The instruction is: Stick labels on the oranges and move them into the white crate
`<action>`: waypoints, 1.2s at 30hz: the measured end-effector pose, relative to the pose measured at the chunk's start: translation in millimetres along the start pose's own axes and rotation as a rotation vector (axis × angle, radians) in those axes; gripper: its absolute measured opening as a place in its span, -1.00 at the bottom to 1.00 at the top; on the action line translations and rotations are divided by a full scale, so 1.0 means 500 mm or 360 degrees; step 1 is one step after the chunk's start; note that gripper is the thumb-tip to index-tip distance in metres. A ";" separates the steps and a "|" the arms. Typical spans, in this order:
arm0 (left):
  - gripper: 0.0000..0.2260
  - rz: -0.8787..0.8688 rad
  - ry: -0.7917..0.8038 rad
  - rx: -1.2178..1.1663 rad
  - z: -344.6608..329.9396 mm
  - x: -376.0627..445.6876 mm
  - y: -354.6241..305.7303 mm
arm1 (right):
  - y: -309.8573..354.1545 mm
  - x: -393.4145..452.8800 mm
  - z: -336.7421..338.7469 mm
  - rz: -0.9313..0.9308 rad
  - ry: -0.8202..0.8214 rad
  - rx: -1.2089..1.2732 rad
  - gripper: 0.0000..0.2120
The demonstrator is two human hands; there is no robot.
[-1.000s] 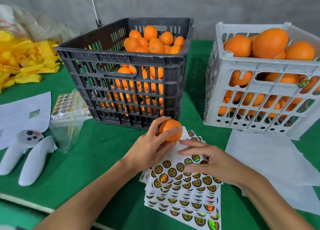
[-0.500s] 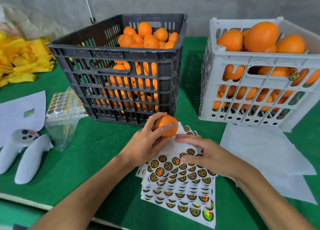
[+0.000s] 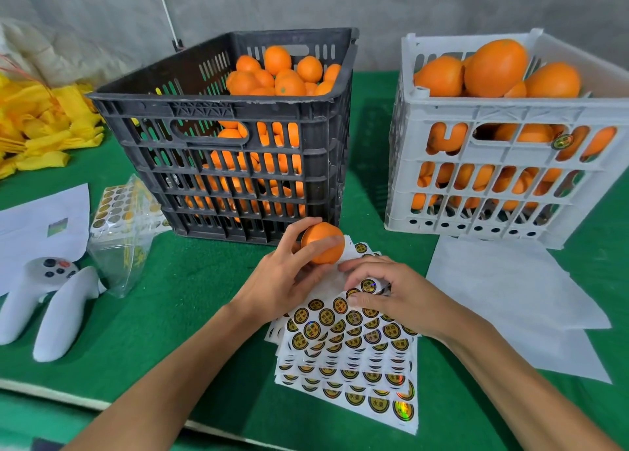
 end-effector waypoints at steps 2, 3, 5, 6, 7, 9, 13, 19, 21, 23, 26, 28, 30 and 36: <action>-0.63 0.0001 0.0002 -0.0003 0.000 0.000 -0.001 | 0.008 0.001 0.006 0.0017 -0.0045 -0.0015 -0.88; -0.63 0.0002 0.0003 -0.0004 0.000 0.000 -0.001 | 0.017 0.000 0.011 0.0048 -0.0079 -0.0069 -0.88; -0.63 0.0007 0.0007 -0.0003 -0.001 0.000 0.000 | 0.041 -0.004 0.018 0.0167 -0.0150 -0.0271 -0.89; -0.63 0.0010 0.0010 -0.0004 -0.001 0.000 0.001 | 0.053 -0.007 0.020 0.0230 -0.0173 -0.0375 -0.89; -0.63 0.0012 0.0011 -0.0008 -0.001 0.001 0.001 | 0.062 -0.010 0.022 0.0266 -0.0182 -0.0439 -0.91; -0.64 0.0011 0.0008 -0.0015 -0.001 0.001 0.000 | 0.063 -0.012 0.026 0.0224 -0.0155 -0.0432 -0.95; -0.64 0.0025 0.0025 -0.0012 -0.002 0.000 0.004 | 0.051 -0.015 0.018 0.0015 -0.0017 -0.0307 -0.95; -0.62 -0.0004 0.0033 -0.0001 -0.009 0.001 0.005 | 0.085 -0.027 0.054 0.0044 -0.0147 0.0378 -0.95; -0.56 0.0019 0.0029 -0.0002 -0.008 0.001 0.007 | 0.090 -0.022 0.070 0.0078 -0.0338 0.0662 -0.85; -0.46 0.0054 0.0020 -0.0045 -0.006 -0.001 0.009 | 0.084 -0.015 0.061 0.0047 -0.0428 0.0777 -0.81; -0.35 0.0109 0.0022 -0.0136 -0.007 -0.004 0.012 | 0.063 -0.009 0.047 0.0007 -0.0502 0.0820 -0.80; -0.34 0.0105 0.0032 -0.0170 -0.011 -0.004 0.009 | 0.054 -0.010 0.048 -0.0010 -0.0557 0.0793 -0.79; -0.37 0.0029 0.0026 -0.0152 -0.010 -0.002 -0.003 | 0.050 -0.012 0.047 -0.0007 -0.0586 0.0725 -0.77; -0.56 -0.0098 0.0042 -0.0043 -0.011 0.002 -0.017 | 0.052 -0.011 0.025 -0.0009 -0.0534 0.0572 -0.67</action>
Point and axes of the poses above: each hand's wrist, its own x-axis towards the middle knuckle, its own z-axis out of the back of the hand, y = z × x, the point moved 10 cm from there along x, towards the middle knuckle
